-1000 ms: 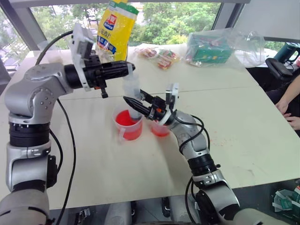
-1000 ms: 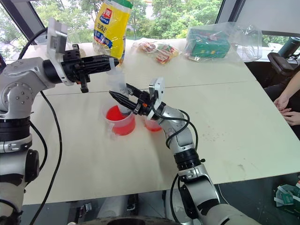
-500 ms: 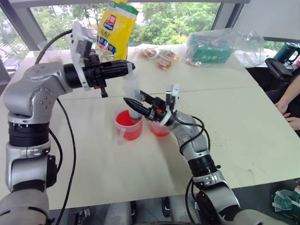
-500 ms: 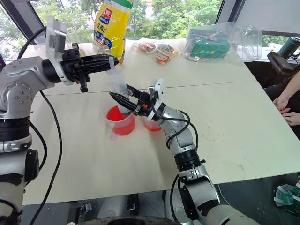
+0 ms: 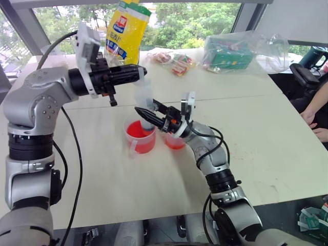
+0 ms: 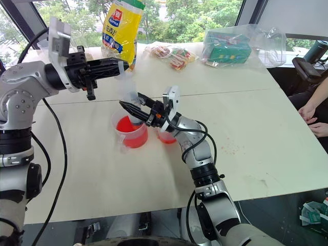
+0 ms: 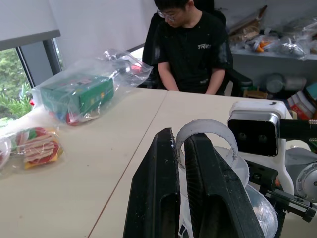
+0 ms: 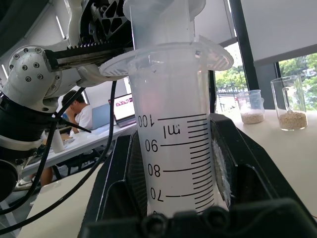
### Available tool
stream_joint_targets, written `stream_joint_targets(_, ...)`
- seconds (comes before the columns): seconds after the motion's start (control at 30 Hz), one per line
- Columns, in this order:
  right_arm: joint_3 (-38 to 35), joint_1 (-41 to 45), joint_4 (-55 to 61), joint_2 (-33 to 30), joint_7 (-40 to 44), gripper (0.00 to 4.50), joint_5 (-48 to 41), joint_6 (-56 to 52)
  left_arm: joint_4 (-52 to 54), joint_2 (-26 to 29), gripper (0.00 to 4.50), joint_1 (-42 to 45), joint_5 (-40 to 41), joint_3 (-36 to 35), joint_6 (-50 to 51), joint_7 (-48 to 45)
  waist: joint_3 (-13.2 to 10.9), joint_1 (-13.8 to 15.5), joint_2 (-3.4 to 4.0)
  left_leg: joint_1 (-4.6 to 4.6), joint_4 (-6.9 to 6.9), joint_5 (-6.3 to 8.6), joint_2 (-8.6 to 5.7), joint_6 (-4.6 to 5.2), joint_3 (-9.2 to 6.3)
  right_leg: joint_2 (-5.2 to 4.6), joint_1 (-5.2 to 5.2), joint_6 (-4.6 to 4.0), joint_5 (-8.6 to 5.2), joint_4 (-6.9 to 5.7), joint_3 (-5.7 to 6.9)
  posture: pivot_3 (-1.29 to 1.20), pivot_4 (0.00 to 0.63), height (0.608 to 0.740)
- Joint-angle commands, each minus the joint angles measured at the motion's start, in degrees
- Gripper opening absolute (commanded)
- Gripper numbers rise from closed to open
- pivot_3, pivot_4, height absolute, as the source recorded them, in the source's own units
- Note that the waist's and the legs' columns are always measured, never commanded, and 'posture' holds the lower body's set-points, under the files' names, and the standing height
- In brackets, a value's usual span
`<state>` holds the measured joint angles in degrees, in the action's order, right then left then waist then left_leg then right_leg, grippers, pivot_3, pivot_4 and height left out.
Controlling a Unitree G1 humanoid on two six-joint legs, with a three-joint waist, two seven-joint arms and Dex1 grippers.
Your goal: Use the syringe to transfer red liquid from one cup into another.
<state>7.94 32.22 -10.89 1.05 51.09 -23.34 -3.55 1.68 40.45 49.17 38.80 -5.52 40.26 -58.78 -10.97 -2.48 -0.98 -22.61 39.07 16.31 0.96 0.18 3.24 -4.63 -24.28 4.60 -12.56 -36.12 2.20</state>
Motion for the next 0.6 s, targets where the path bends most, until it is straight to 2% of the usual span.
stream_joint_targets(0.03,6.39,-2.26,-2.49,0.48,5.02,1.39,1.52,-2.28,-0.89,1.17,0.28,3.71,-0.79,-4.16,-2.89,2.17,0.00,0.00,0.00,0.00,0.00,0.00,0.00,0.00,0.00,0.00,0.00,0.00,0.00,0.00,0.00,0.00,0.150,0.740)
stream_joint_targets(0.57,5.99,-0.87,-2.86,0.72,5.29,1.39,1.45,-1.72,-0.20,1.75,0.28,2.56,-0.24,-3.77,-2.00,1.99,0.00,-0.06,0.00,0.01,-0.03,0.00,0.02,-0.01,0.00,-0.04,-0.02,-0.04,0.01,0.03,-0.03,0.00,0.150,0.740)
stream_joint_targets(0.6,5.83,-0.70,-2.68,0.74,5.24,1.39,1.35,-1.71,0.05,1.94,0.52,2.15,-0.39,-3.48,-1.94,1.85,0.00,-0.07,0.00,0.01,-0.04,0.00,0.02,-0.01,0.00,-0.05,-0.02,-0.05,0.01,0.03,-0.05,0.00,0.150,0.740)
